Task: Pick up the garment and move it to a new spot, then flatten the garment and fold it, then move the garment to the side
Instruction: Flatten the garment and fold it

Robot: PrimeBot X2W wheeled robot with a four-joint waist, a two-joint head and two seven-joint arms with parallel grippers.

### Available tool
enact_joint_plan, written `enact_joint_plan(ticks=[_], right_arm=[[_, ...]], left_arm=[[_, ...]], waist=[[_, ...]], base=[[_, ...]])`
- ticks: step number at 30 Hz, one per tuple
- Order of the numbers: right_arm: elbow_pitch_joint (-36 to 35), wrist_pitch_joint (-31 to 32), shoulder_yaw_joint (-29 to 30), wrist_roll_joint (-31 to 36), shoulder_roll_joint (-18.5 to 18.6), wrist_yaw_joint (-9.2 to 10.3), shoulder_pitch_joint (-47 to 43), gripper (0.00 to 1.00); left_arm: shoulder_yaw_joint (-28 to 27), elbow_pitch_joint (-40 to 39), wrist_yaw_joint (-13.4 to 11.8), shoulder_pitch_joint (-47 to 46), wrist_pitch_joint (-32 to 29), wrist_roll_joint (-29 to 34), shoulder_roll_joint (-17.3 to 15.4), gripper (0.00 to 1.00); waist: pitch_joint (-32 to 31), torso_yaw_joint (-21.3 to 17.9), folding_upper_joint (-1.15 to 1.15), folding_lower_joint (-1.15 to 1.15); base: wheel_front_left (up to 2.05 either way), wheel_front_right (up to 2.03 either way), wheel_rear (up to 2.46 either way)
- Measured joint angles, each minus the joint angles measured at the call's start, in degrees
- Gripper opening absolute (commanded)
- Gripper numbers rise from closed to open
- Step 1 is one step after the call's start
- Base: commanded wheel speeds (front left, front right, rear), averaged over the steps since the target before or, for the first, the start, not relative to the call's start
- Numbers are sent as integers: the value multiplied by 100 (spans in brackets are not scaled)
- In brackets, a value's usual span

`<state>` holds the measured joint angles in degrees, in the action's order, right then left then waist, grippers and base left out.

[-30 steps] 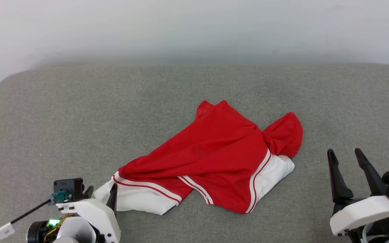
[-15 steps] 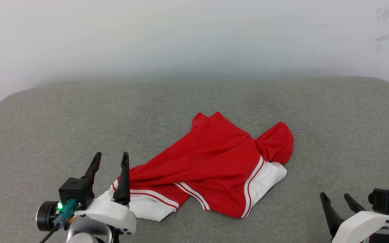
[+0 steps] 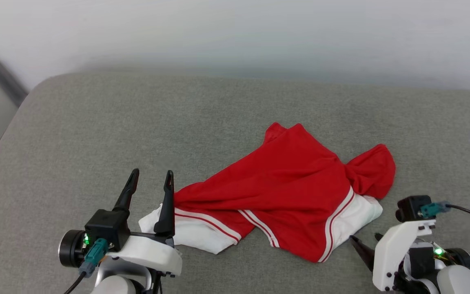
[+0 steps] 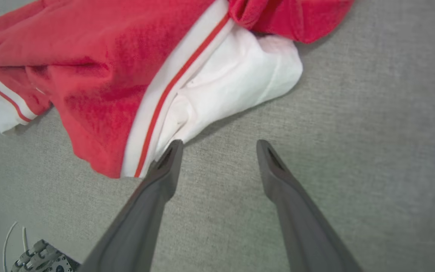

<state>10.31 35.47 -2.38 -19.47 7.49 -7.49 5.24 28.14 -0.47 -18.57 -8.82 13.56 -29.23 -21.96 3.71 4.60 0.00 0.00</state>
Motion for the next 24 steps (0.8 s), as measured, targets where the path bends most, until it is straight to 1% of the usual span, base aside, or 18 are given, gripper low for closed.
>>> enact_joint_plan(ticks=[7,9,10,11,12,13,17,20,24], right_arm=[[1004,99,-378,-183,126,-1,694,100],[1258,178,-397,-269,129,-2,808,100],[1362,213,-424,-269,148,-5,871,92],[1437,259,-435,-299,153,-5,915,43],[1491,286,-444,-349,158,-4,950,2],[1535,289,-470,-371,177,-4,982,0],[1456,89,-519,-470,223,-4,998,0],[1095,-100,-392,-458,332,-3,1001,0],[425,-157,56,-287,530,-2,972,0]], left_arm=[[45,104,49,-115,30,1,108,100],[43,148,53,-116,36,-18,129,100],[43,169,75,-117,52,-19,134,100],[42,189,76,-117,55,-20,137,100],[33,209,76,-117,57,-27,143,100],[22,230,76,-116,58,-30,145,100],[-22,285,66,-107,75,-37,136,100],[-34,308,51,-99,74,-68,115,100],[-38,309,34,-71,63,-77,88,100]], waist=[[307,301,0,0],[354,345,0,0],[366,358,0,0],[371,362,0,0],[370,359,0,0],[368,349,0,0],[337,242,0,0],[297,149,0,0],[237,5,0,0]], base=[[0,0,0],[0,0,0],[0,0,0],[0,0,0],[0,0,0],[0,0,0],[0,0,0],[0,0,0],[0,0,0]])
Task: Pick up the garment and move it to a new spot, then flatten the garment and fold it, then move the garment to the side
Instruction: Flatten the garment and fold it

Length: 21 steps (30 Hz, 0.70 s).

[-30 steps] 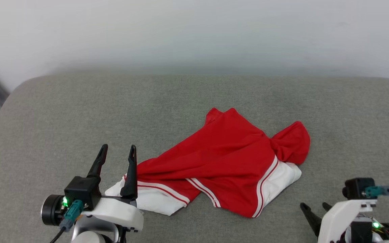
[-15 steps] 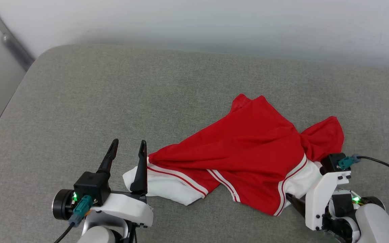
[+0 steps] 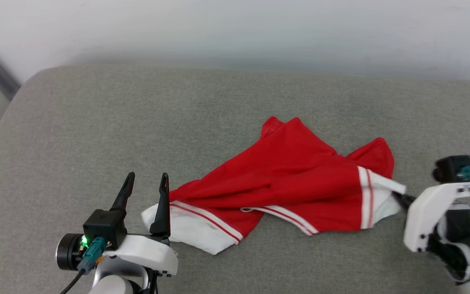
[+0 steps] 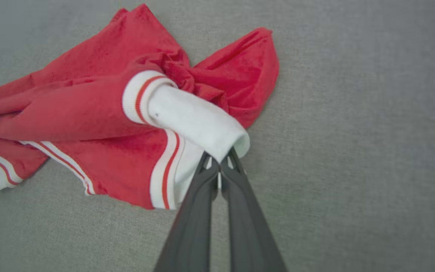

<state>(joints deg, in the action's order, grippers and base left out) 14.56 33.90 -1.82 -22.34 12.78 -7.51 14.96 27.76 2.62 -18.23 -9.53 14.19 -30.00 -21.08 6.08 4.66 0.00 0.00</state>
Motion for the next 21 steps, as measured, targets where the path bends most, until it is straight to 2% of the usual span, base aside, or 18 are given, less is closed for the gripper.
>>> enact_joint_plan(ticks=[6,10,11,12,13,17,21], right_arm=[[-669,307,1188,328,-70,0,-620,0],[-506,442,1849,446,-454,-1,-1144,0],[-386,434,1971,425,-549,0,-1212,3],[-257,356,2062,415,-627,1,-1246,40],[-131,248,2089,468,-659,1,-1274,100],[188,-544,2062,394,-748,1,-1253,100],[135,-1394,1881,366,-715,1,-1223,100]], left_arm=[[2,-23,-20,74,-47,-43,-37,100],[0,-5,-35,89,-74,-59,-47,100],[1,8,-35,92,-75,-69,-52,100],[1,25,-34,92,-85,-98,-52,100],[1,42,-30,92,-89,-102,-53,100],[-12,107,-16,93,-91,-142,-77,100],[-45,168,-23,164,-97,-199,-118,100]], waist=[[-50,-176,0,0],[-32,-247,0,0],[-18,-262,0,0],[-8,-281,0,0],[1,-300,0,0],[8,-372,0,0],[-95,-439,0,0]], base=[[0,0,0],[0,0,0],[0,0,0],[0,0,0],[0,0,0],[0,0,0],[0,0,0]])
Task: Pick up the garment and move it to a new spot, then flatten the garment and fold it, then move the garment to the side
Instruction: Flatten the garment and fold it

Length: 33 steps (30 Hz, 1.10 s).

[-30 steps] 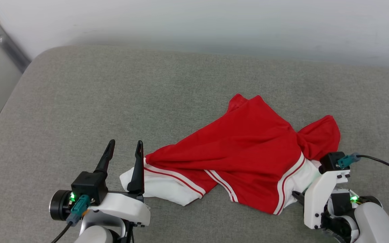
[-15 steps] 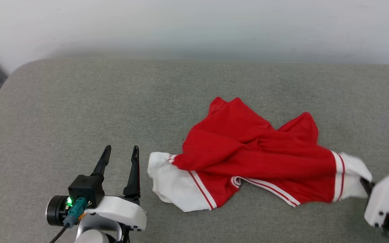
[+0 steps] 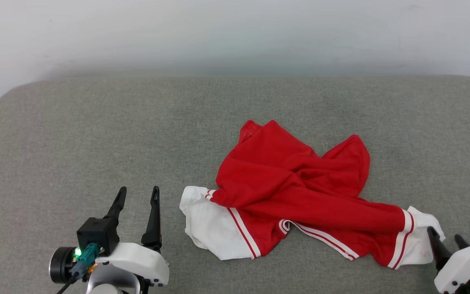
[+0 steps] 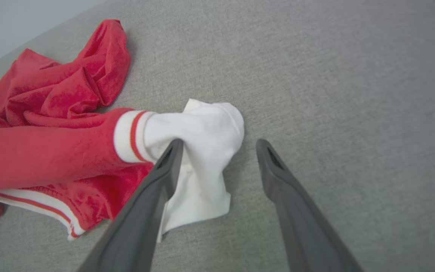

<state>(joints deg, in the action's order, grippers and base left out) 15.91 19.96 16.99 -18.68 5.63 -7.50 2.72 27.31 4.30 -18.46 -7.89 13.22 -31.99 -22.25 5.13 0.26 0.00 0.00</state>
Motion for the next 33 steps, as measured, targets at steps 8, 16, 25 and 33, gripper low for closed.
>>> enact_joint_plan(ticks=[8,16,25,33], right_arm=[[-598,-1255,-314,204,212,0,-97,100],[-1533,-1852,-840,556,97,0,-397,100],[-2182,-1833,-1346,691,-89,0,-807,100],[-2366,-1759,-1510,688,-130,0,-753,100]], left_arm=[[-63,71,-71,246,-55,-132,-69,100],[-123,64,-130,386,-258,-208,-233,100],[29,-12,-98,409,-831,-313,-388,100],[669,194,579,-230,-2475,-660,-472,100]], waist=[[-346,-114,0,0],[-574,-192,0,0],[-579,-296,0,0],[-287,-375,0,0]], base=[[0,0,0],[0,0,0],[0,0,0],[0,0,0]])
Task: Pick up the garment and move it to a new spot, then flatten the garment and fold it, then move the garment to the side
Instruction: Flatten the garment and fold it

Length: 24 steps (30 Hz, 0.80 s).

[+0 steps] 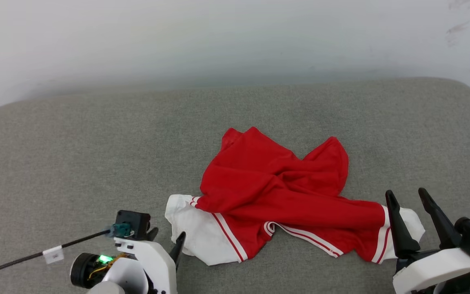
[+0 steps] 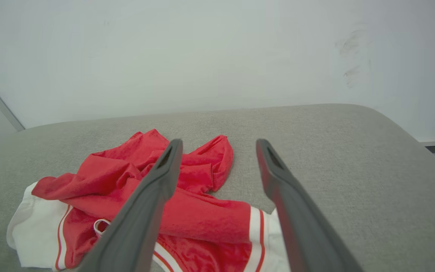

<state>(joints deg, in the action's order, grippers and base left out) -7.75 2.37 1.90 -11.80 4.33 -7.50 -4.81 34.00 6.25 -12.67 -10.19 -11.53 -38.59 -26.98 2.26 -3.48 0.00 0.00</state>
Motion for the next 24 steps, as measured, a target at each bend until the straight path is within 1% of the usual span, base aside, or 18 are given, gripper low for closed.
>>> enact_joint_plan(ticks=[2,4,8,13,15,16,17,18,19,24], right_arm=[[-4,-9,-45,-10,0,0,48,100],[-2,-32,-74,-24,1,0,122,100],[38,-87,-127,-36,7,0,192,100],[82,-153,-151,-76,14,0,318,100],[97,-187,-148,-77,20,0,348,100],[104,-188,-151,-77,24,0,353,100],[116,-193,-153,-77,33,0,353,100],[125,-205,-164,-77,48,0,353,100],[133,-210,-167,-77,59,0,357,100],[190,-236,-137,-83,76,0,343,100]], left_arm=[[135,126,130,-115,-374,-116,23,100],[254,275,205,-196,-719,-216,57,100],[434,545,263,-316,-1238,-321,104,100],[497,758,364,-583,-1577,-448,203,100],[537,851,413,-696,-1797,-515,221,100],[559,879,437,-744,-1891,-548,222,65],[564,901,457,-774,-1960,-572,225,42],[564,914,471,-788,-1986,-597,225,9],[566,927,492,-794,-1998,-599,225,0],[605,944,513,-745,-1614,-530,346,0]], waist=[[103,-39,0,0],[203,-88,0,0],[395,-189,0,0],[622,-287,0,0],[677,-319,0,0],[692,-334,0,1],[701,-348,0,1],[704,-360,0,1],[698,-365,0,0],[572,-351,0,0]], base=[[0,0,0],[0,0,0],[0,0,0],[0,0,0],[0,0,0],[0,0,0],[0,0,0],[0,0,0],[0,0,0],[0,0,0]])
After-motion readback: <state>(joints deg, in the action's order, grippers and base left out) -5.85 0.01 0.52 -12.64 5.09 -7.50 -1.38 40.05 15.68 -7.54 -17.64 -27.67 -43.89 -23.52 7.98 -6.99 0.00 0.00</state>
